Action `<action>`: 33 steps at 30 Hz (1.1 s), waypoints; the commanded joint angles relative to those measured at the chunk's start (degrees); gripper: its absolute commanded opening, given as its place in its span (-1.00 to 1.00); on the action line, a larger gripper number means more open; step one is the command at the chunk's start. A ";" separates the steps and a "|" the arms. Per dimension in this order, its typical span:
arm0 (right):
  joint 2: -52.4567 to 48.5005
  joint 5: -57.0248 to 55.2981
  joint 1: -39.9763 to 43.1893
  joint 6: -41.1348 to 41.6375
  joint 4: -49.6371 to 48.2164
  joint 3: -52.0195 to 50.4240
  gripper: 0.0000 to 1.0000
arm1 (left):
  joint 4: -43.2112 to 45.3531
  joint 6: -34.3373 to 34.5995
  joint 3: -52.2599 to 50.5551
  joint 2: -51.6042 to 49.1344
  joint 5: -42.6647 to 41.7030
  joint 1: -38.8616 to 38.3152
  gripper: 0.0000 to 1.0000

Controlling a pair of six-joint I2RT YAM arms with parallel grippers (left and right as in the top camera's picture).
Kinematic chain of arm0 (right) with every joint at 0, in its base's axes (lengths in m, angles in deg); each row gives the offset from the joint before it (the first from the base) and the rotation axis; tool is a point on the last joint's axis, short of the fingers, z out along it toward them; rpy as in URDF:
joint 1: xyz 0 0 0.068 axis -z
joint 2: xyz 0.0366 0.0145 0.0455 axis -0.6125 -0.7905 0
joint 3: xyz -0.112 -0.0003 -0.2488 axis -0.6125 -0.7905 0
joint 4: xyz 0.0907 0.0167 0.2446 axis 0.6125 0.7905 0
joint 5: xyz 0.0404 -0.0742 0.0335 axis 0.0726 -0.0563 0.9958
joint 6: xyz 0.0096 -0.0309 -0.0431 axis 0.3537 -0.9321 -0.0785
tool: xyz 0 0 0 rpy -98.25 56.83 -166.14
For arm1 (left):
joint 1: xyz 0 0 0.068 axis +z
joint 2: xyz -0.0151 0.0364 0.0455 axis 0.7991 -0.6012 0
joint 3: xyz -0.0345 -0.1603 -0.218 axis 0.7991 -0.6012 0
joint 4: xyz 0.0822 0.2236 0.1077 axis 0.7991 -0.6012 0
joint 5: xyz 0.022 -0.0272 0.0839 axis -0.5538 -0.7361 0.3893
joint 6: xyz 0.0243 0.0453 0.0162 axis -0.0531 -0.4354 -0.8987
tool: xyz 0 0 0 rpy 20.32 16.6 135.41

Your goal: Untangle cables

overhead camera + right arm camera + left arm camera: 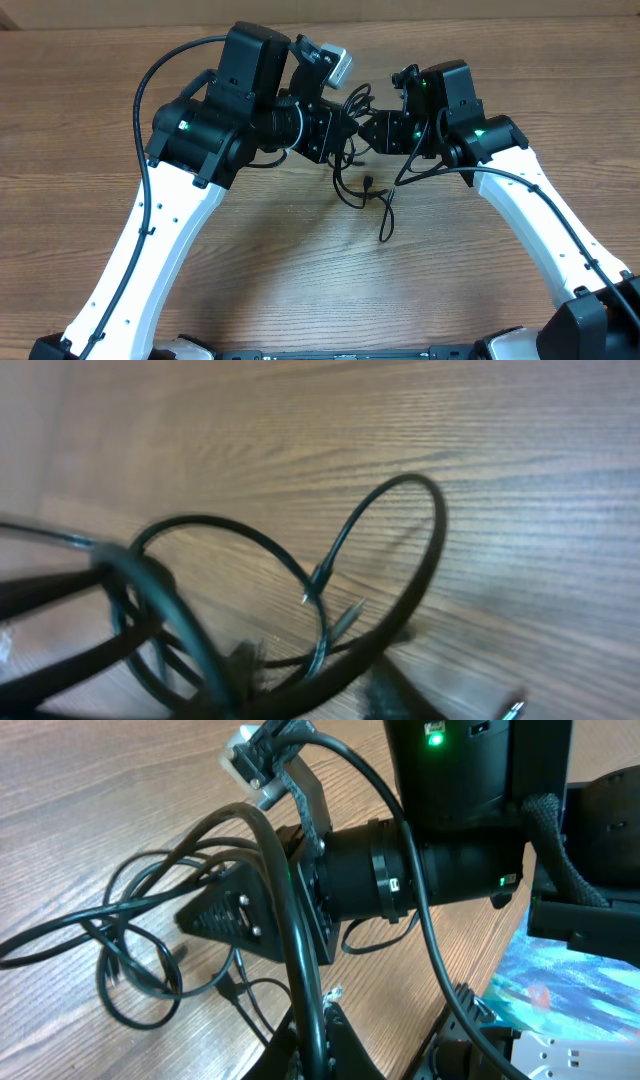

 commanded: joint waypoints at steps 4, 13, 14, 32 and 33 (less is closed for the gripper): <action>0.04 -6.64 -0.15 1.99 1.20 1.66 -0.92 | -0.50 -0.68 0.57 5.38 6.64 -0.09 -0.92; 0.04 -45.42 1.51 20.11 15.61 1.66 -0.92 | -5.86 -0.04 0.57 9.60 19.45 8.46 -0.92; 0.04 -45.99 2.25 20.31 16.06 1.66 -0.92 | -5.88 -0.04 0.57 9.99 19.45 10.51 -0.92; 0.04 -43.15 11.91 21.55 15.23 1.66 -0.92 | -5.57 5.66 0.55 10.95 15.85 31.85 -0.92; 0.04 -40.81 11.91 21.40 14.36 1.66 -0.93 | -5.60 6.19 0.55 10.95 15.80 31.82 -0.92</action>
